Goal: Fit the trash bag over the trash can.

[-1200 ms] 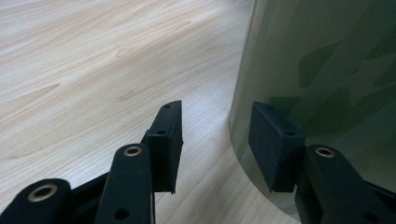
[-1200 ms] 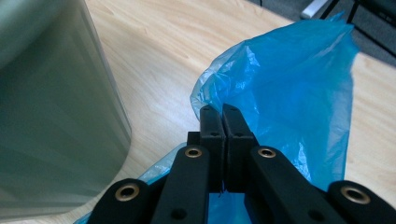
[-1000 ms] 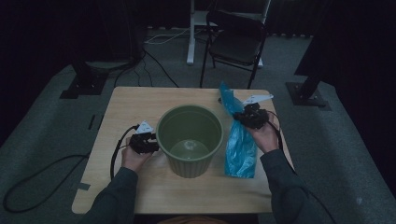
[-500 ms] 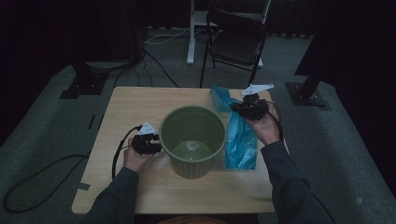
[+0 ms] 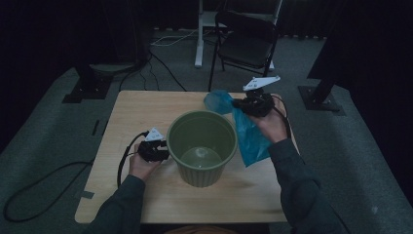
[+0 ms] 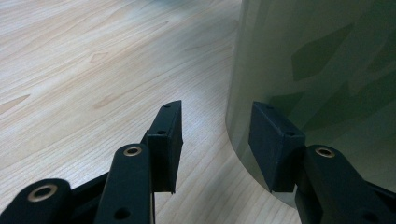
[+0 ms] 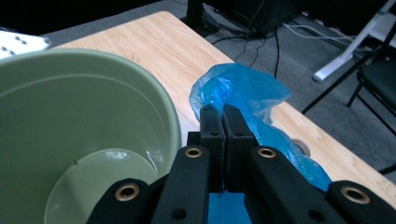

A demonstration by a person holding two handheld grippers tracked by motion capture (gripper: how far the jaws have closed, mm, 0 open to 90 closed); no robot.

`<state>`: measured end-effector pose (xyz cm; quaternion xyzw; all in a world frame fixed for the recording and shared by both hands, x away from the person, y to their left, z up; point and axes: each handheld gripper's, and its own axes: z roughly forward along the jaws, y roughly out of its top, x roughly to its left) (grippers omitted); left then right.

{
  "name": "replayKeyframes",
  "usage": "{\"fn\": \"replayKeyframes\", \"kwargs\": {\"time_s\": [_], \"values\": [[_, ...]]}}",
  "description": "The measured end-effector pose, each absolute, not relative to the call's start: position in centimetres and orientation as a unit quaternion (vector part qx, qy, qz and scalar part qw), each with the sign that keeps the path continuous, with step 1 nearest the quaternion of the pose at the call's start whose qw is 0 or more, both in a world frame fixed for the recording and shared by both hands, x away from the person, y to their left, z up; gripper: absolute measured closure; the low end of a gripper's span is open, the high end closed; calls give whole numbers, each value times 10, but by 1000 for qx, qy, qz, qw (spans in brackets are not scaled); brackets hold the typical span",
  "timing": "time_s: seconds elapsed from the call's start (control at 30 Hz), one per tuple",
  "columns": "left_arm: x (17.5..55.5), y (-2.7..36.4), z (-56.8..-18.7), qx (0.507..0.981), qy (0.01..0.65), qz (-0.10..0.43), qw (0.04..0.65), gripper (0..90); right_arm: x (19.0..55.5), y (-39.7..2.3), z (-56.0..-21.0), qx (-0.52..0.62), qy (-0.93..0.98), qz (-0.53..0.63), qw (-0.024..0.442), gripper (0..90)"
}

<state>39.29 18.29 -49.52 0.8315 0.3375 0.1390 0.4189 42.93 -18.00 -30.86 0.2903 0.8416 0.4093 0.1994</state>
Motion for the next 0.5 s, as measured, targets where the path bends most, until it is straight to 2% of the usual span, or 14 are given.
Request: {"fn": "replayKeyframes", "kwargs": {"time_s": [0.5], "values": [[393,186,-493,830,338,149,417,537,426,-132,-294,244,852,421,191,891]]}}
